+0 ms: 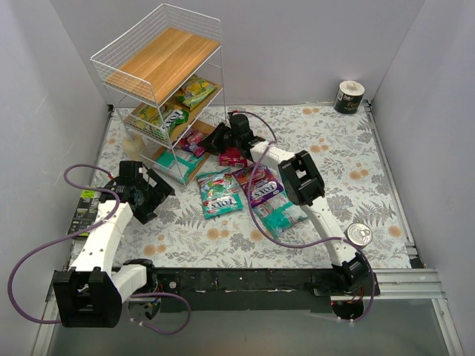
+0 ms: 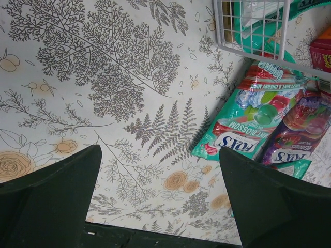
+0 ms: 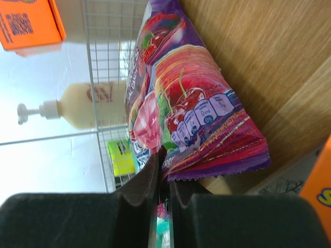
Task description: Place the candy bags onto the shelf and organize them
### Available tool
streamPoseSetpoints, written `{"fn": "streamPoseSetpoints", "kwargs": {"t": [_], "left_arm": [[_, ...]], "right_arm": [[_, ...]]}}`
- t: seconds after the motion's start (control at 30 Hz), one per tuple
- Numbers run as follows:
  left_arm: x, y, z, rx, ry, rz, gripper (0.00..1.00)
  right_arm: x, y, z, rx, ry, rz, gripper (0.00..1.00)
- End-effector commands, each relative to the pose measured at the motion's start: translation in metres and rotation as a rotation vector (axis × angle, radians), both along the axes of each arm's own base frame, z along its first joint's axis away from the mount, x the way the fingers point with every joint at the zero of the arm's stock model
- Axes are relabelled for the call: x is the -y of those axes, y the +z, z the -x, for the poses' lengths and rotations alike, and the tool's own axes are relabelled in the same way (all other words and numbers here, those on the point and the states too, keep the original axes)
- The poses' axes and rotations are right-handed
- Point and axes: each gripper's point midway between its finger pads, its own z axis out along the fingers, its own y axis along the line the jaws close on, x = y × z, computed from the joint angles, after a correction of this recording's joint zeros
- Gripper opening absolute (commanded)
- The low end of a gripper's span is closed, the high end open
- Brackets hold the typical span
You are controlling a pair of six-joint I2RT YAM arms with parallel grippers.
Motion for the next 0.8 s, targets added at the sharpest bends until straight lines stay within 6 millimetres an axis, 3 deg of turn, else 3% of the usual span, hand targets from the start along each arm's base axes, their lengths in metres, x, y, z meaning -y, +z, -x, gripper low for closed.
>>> {"fn": "streamPoseSetpoints", "kwargs": {"t": [0.0, 0.27, 0.43, 0.6, 0.77], "left_arm": [[0.002, 0.003, -0.003, 0.022, -0.012, 0.008, 0.98], [0.001, 0.002, 0.0, 0.024, -0.009, 0.001, 0.98], [0.003, -0.001, -0.001, 0.016, -0.016, 0.009, 0.98], [0.004, -0.001, -0.005, 0.023, -0.025, 0.016, 0.98], [0.005, 0.0, -0.007, 0.02, -0.032, 0.016, 0.98]], "right_arm": [[-0.039, -0.006, 0.088, -0.061, 0.322, 0.006, 0.03], [-0.036, -0.004, 0.099, -0.044, 0.299, 0.02, 0.06], [-0.042, 0.017, 0.097, 0.012, 0.248, -0.002, 0.18], [-0.053, 0.045, 0.084, 0.086, 0.205, -0.038, 0.2], [-0.053, 0.031, 0.08, 0.075, 0.209, -0.018, 0.19]]}}
